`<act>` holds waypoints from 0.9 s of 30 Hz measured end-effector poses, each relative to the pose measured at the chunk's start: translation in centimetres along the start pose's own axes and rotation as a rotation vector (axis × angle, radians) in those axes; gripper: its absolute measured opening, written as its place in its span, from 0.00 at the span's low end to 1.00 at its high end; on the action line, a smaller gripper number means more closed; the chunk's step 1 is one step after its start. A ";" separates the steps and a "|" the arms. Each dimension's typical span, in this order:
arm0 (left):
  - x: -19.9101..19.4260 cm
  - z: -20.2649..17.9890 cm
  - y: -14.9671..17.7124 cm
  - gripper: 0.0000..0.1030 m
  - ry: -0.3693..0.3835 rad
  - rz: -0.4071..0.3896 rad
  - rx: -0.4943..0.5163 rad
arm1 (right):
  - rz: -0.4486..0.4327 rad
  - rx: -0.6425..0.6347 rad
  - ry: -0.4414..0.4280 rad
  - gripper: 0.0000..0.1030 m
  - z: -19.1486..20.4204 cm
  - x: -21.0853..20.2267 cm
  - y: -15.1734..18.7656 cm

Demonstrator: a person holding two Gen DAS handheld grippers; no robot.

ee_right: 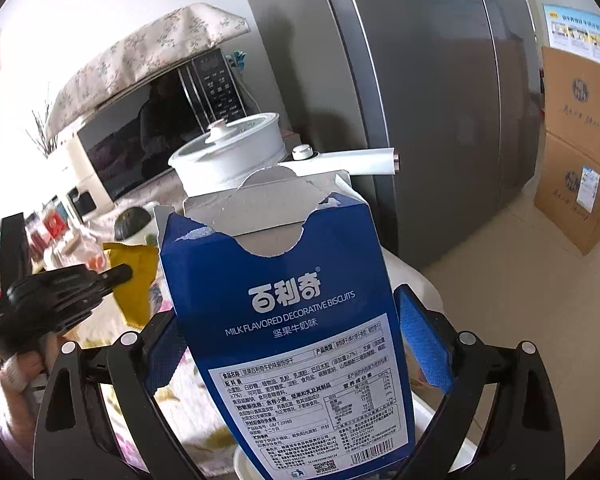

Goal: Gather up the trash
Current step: 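Drop the biscuit box and yellow wrapper into the white bin with both tools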

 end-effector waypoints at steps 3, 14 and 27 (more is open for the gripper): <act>-1.1 0.4 2.3 0.06 0.035 0.027 -0.010 | 0.029 -0.036 0.035 0.88 -0.2 -0.7 1.9; -1.9 -1.3 8.5 0.06 0.143 0.138 0.056 | 0.199 -0.067 0.170 0.88 -2.8 -2.8 11.3; -1.3 -5.1 12.5 0.07 0.196 0.221 0.159 | 0.264 -0.029 0.192 0.90 -4.3 -2.0 13.5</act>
Point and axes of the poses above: each gripper's, at about its wrist camera, not at the fingertips, and x roughly the way its jaws point, z to its left, y to its underside, the point moved 7 cm from there along x, roughly the way its jaws point, and after that the axes turned 3 degrees about z, right-handed, at the moved point
